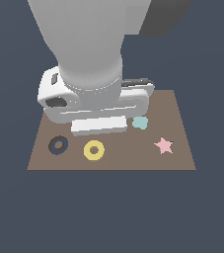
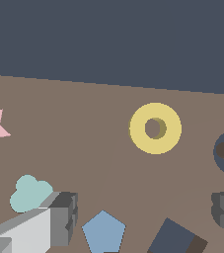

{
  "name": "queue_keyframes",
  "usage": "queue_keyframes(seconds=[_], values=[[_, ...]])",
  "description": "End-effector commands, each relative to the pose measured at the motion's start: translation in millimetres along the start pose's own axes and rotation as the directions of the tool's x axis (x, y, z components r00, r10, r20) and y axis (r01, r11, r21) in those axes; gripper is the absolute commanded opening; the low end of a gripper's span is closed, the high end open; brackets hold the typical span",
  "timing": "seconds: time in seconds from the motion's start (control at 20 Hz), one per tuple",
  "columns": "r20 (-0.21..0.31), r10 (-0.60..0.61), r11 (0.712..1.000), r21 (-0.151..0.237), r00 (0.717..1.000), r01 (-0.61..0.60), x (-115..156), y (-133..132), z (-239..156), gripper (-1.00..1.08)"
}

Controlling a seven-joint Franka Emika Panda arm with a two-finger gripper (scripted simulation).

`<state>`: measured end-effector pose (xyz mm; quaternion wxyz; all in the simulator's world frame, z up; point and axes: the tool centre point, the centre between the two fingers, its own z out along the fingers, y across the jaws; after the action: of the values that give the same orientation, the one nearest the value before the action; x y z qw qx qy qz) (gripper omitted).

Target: Insert a designated object into the corresponding slot on a board.

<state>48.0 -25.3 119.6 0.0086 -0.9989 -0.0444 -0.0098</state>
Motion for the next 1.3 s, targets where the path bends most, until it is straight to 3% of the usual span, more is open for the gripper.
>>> queue_keyframes(seconds=[0.0,0.55,1.25], values=[[0.005,-0.032,0.999,-0.003,0.999,0.032,9,8,16,1.0],[0.02,-0.128,0.992,-0.011,0.992,0.128,38,28,62,1.0],[0.023,-0.146,0.989,-0.013,0.989,0.146,44,31,74,1.0]])
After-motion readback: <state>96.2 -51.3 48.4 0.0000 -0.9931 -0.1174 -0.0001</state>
